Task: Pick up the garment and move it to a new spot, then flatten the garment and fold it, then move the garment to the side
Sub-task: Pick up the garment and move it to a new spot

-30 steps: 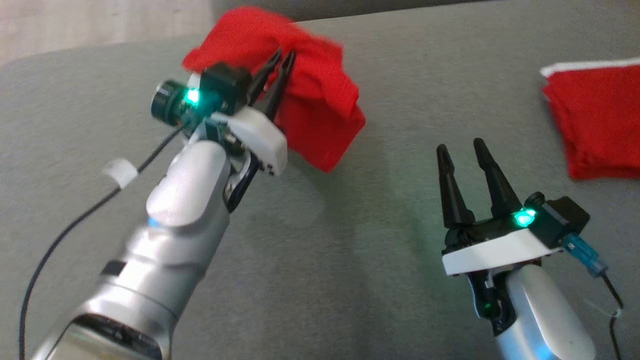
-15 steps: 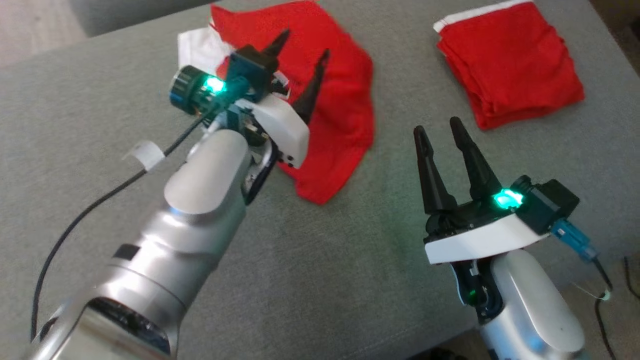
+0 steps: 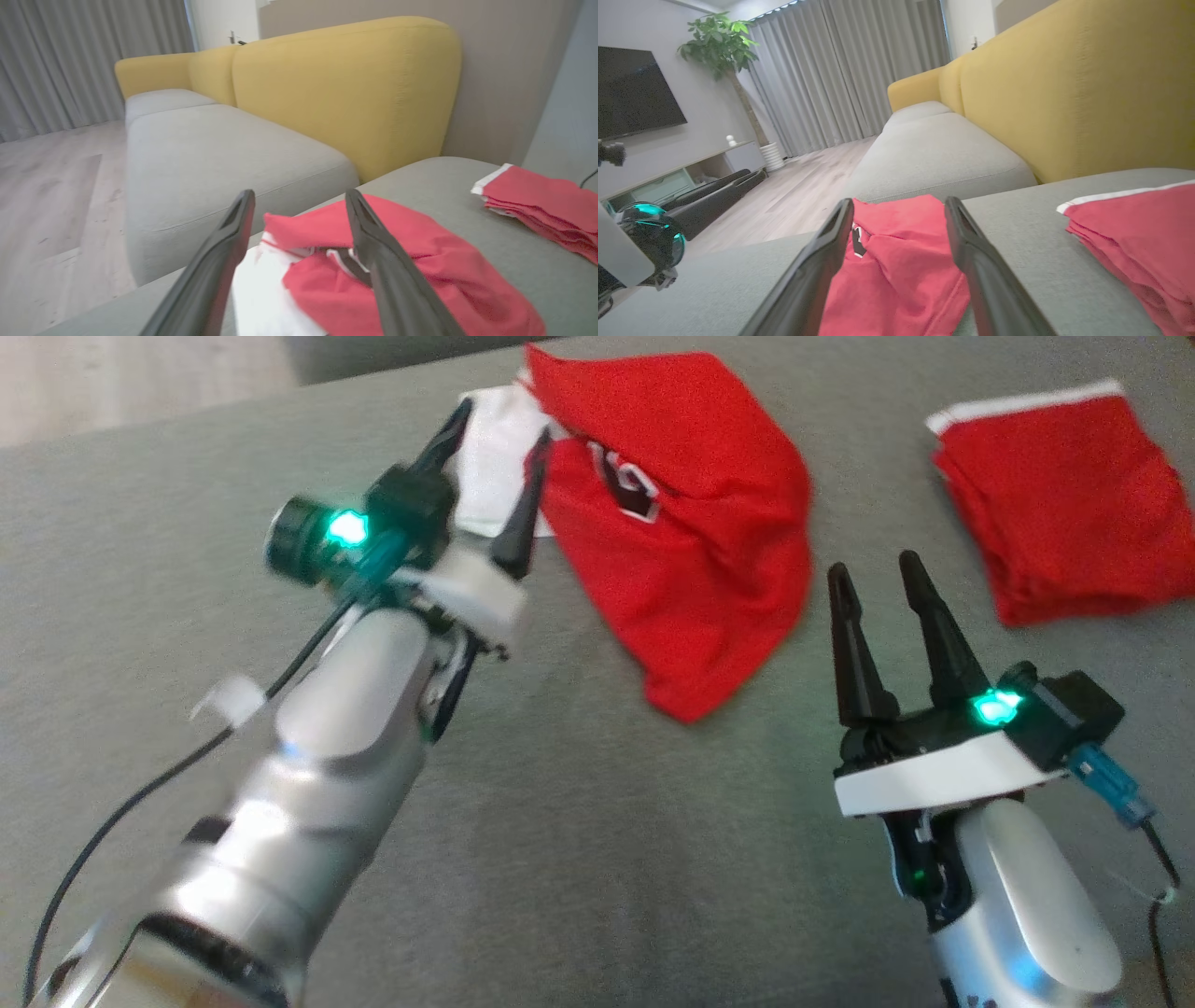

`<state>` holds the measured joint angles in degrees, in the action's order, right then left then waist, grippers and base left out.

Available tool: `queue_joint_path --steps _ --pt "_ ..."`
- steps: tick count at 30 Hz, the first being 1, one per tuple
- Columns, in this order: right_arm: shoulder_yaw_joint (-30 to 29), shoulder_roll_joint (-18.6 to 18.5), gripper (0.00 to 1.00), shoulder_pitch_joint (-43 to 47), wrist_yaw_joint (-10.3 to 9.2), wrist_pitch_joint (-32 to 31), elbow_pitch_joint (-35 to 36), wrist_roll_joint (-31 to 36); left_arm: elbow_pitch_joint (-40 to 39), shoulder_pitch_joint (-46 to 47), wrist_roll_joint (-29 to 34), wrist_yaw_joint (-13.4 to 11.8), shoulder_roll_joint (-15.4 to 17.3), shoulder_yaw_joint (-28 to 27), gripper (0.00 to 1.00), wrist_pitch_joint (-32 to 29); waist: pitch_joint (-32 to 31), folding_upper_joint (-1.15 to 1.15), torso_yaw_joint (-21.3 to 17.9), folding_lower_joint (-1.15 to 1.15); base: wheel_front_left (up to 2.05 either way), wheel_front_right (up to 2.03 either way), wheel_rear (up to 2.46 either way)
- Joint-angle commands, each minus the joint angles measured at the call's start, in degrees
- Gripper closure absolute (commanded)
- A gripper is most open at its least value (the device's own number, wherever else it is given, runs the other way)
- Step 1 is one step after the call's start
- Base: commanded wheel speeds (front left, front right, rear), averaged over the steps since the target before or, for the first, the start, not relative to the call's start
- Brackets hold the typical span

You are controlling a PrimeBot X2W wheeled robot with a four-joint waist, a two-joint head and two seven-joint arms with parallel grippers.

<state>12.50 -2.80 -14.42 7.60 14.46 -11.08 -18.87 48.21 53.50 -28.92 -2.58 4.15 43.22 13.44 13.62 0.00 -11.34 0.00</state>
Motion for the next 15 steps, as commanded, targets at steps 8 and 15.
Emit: queue_joint_path --steps 8,15 --pt "-2.60 -0.08 0.00 3.25 -0.11 0.53 -1.47 4.08 -11.66 -13.84 0.12 -4.22 7.99 -7.65 0.00 1.52 -6.17 0.00 11.18 0.00 0.00 0.00 0.00" --pt "-3.97 -0.08 0.00 5.50 -0.11 0.53 -3.85 5.36 -25.98 -31.56 3.03 -9.02 10.10 -12.98 0.00 1.54 -7.61 0.00 14.79 0.00 0.00 0.00 0.00"
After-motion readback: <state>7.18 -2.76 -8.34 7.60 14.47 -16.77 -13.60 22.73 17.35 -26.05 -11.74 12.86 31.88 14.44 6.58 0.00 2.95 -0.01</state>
